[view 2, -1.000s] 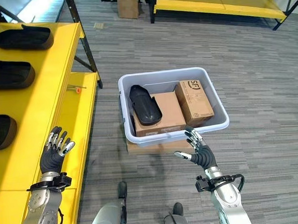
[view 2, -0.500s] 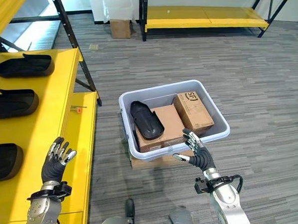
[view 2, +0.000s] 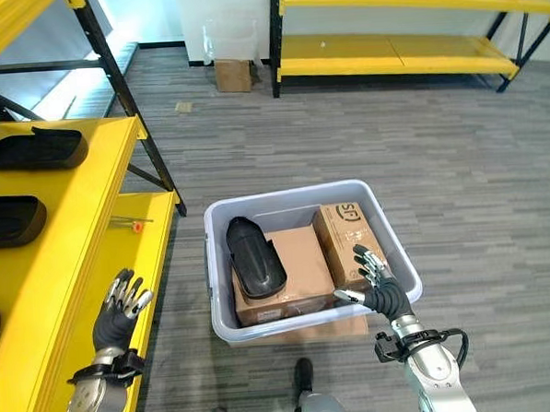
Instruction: Move parts from the plastic box to the shelf.
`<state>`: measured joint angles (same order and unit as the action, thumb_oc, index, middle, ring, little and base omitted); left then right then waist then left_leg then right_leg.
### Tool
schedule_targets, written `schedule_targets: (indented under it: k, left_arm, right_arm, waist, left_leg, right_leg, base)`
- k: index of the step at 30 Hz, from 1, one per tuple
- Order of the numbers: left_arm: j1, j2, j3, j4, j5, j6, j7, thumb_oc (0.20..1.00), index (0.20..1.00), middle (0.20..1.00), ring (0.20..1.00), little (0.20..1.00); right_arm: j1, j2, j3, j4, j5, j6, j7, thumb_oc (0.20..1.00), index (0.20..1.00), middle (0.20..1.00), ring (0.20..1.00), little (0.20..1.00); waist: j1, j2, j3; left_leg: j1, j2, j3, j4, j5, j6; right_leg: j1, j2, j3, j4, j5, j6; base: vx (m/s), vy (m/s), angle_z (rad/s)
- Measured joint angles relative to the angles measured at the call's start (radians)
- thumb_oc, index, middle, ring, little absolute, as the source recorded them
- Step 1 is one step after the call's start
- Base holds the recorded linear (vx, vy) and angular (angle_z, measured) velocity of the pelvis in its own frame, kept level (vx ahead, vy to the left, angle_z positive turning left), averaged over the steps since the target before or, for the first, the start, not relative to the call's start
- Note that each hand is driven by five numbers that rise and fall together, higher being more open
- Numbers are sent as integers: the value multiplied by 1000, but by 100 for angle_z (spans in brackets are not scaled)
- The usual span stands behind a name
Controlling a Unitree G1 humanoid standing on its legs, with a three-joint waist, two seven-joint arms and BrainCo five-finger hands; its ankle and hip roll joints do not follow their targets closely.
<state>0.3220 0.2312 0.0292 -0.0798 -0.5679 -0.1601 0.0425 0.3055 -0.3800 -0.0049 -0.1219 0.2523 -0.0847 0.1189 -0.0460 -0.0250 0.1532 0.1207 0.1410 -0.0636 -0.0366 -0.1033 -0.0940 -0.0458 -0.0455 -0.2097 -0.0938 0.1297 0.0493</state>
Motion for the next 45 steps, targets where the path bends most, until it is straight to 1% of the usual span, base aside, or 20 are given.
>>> schedule_targets:
  k: [3, 5, 7, 8, 9, 10, 12, 14, 15, 16, 17, 18, 19, 21, 23, 26, 32, 36, 41, 45]
  left_arm:
    - [-16, -2, -1, 2, -2, 1, 1, 1000, 1000, 1000, 1000, 1000]
    - [-9, 4, 1, 2, -3, 1, 1, 1000, 1000, 1000, 1000, 1000]
    - [-11, 6, -6, 1, -3, -1, 1, 1000, 1000, 1000, 1000, 1000]
    - [-6, 5, -10, 3, -3, 0, 1, 1000, 1000, 1000, 1000, 1000]
    - [-1, 6, -14, 3, -4, 2, 1, 1000, 1000, 1000, 1000, 1000]
    - [-4, 7, -13, 4, -5, 2, 1, 1000, 1000, 1000, 1000, 1000]
    - [-23, 7, -15, 7, -10, 4, 3, 1000, 1000, 1000, 1000, 1000]
    - [-27, 4, -21, 10, -10, 4, 7, 1000, 1000, 1000, 1000, 1000]
    - [-37, 3, -22, 10, -9, 4, 8, 1000, 1000, 1000, 1000, 1000]
    - [-37, 0, -21, 13, -10, 3, 7, 1000, 1000, 1000, 1000, 1000]
    - [-27, -13, -22, 19, -10, 4, 7, 1000, 1000, 1000, 1000, 1000]
    - [-37, 2, -17, 30, -10, 5, 7, 1000, 1000, 1000, 1000, 1000]
    - [-31, 7, -20, 28, -10, 6, 7, 1000, 1000, 1000, 1000, 1000]
    - [-28, 42, -20, 21, -9, 4, 4, 1000, 1000, 1000, 1000, 1000]
    - [-25, 74, -15, 18, -9, 4, 4, 1000, 1000, 1000, 1000, 1000]
    - [-11, 91, -9, 16, -8, 4, 6, 1000, 1000, 1000, 1000, 1000]
    - [-7, 90, -10, 15, 1, 5, 5, 1000, 1000, 1000, 1000, 1000]
    - [-12, 101, -8, 13, 7, 6, 6, 1000, 1000, 1000, 1000, 1000]
    - [-32, 100, -20, -13, 11, 10, 9, 1000, 1000, 1000, 1000, 1000]
    - [-89, 99, -56, -30, 11, 10, 26, 1000, 1000, 1000, 1000, 1000]
  right_arm:
    - [5, 12, 0, 0, 5, -1, -1, 1000, 1000, 1000, 1000, 1000]
    - [11, 9, 2, -1, 12, 0, 0, 1000, 1000, 1000, 1000, 1000]
    - [24, 5, -16, -4, 17, -1, 0, 1000, 1000, 1000, 1000, 1000]
    - [15, 5, -24, -7, 17, 0, -1, 1000, 1000, 1000, 1000, 1000]
    - [19, 8, -31, -11, 18, 0, -7, 1000, 1000, 1000, 1000, 1000]
    - [17, 6, -32, -11, 18, 0, -9, 1000, 1000, 1000, 1000, 1000]
    - [3, 14, -45, -5, 17, 1, -21, 1000, 1000, 1000, 1000, 1000]
    - [-3, 8, -60, 4, 17, -3, -31, 1000, 1000, 1000, 1000, 1000]
    - [-5, 5, -66, 4, 17, -3, -35, 1000, 1000, 1000, 1000, 1000]
    - [-11, 7, -69, 4, 17, -4, -41, 1000, 1000, 1000, 1000, 1000]
    - [-13, -8, -70, -1, 17, -4, -43, 1000, 1000, 1000, 1000, 1000]
    - [-12, 16, -65, 6, 14, 1, -41, 1000, 1000, 1000, 1000, 1000]
    - [1, 28, -65, -2, 13, 1, -42, 1000, 1000, 1000, 1000, 1000]
    - [28, 68, -54, -9, 9, 2, -38, 1000, 1000, 1000, 1000, 1000]
    - [27, 80, -18, -9, 7, 2, -32, 1000, 1000, 1000, 1000, 1000]
    - [-6, 102, 14, 0, -2, 3, -23, 1000, 1000, 1000, 1000, 1000]
    - [1, 103, 17, 1, 0, 4, -15, 1000, 1000, 1000, 1000, 1000]
    - [10, 88, 16, 1, -6, 13, -11, 1000, 1000, 1000, 1000, 1000]
    - [19, 46, 12, -1, -41, 12, -17, 1000, 1000, 1000, 1000, 1000]
    - [-2, 43, 16, -4, -39, 11, -28, 1000, 1000, 1000, 1000, 1000]
  waist:
    - [10, -6, 7]
    - [23, -27, 28]
    - [37, -27, 43]
    - [45, -30, 52]
    - [36, -35, 59]
    - [36, -43, 65]
    - [36, -58, 78]
    - [36, -32, 79]
    - [34, -24, 84]
    - [37, -12, 82]
    - [35, 28, 73]
    - [39, 8, 81]
    - [32, 5, 80]
    - [27, -33, 61]
    - [36, -45, 48]
    - [42, -48, 36]
    - [27, -48, 14]
    - [18, -68, -2]
    - [-5, -53, -32]
    - [-23, -33, -15]
  left_leg:
    - [-68, -1, -13, 132, -34, -19]
    - [-173, -36, -37, 361, -42, -33]
    - [-287, -60, -90, 584, -32, -58]
    - [-321, -64, -103, 629, -18, -51]
    - [-347, -42, -81, 616, -25, -31]
    - [-340, -22, -73, 554, -27, -29]
    - [-291, 63, -69, 285, -9, -47]
    - [-251, 123, -50, 121, 44, -57]
    - [-243, 139, -45, 102, 54, -59]
    - [-240, 138, -23, 98, 64, -56]
    - [-210, 135, -20, 61, 54, -37]
    - [-191, 102, 2, 41, 109, -76]
    - [-190, 83, 2, 34, 115, -61]
    - [-153, 9, 23, 8, 127, -31]
    - [-133, -18, 44, 2, 120, -19]
    - [-110, -32, 63, -21, 120, -7]
    - [-67, -30, 101, -56, 121, -6]
    - [-68, -26, 113, -58, 120, -15]
    - [-141, 20, 119, -62, 139, -34]
    - [-226, 39, 127, -58, 169, -49]
  right_leg:
    - [5, 7, -13, -1, -22, -10]
    - [24, -11, -19, 1, -34, -40]
    - [25, -19, -21, -2, -39, -53]
    - [27, -20, -22, 3, -40, -60]
    - [20, -29, -33, -1, -47, -69]
    - [15, -37, -28, 4, -48, -69]
    - [20, -46, -11, 8, -48, -64]
    - [20, -35, -2, 7, -54, -57]
    - [23, -36, 4, 6, -53, -47]
    - [24, -39, 7, 1, -45, -30]
    - [24, -31, 18, -4, -37, -5]
    - [32, -76, 33, -4, -30, 24]
    - [36, -98, 30, -4, -31, 27]
    - [50, -162, 41, 1, -23, 25]
    - [54, -185, 46, 4, 0, 27]
    - [53, -203, 49, 7, 11, 46]
    - [56, -199, 58, 3, 10, 56]
    - [49, -199, 58, 1, -24, 111]
    - [-32, -159, 61, -4, -25, 97]
    - [-124, -139, 68, -4, 10, 83]
  base:
    - [87, -115, 20]
    - [-9, -61, 14]
    - [43, 7, -3]
    - [160, 67, 11]
    - [198, 109, 9]
    - [223, 195, 16]
    - [166, 185, -1]
    - [123, 225, -18]
    - [125, 243, -30]
    - [177, 284, -39]
    - [167, 296, -53]
    - [202, 378, -31]
    - [107, 238, -1]
    - [53, 146, 16]
    - [44, 229, -13]
    - [40, 146, -13]
    - [31, 33, -18]
    - [1, -27, -10]
    - [-66, -75, -8]
    - [-80, -52, -9]
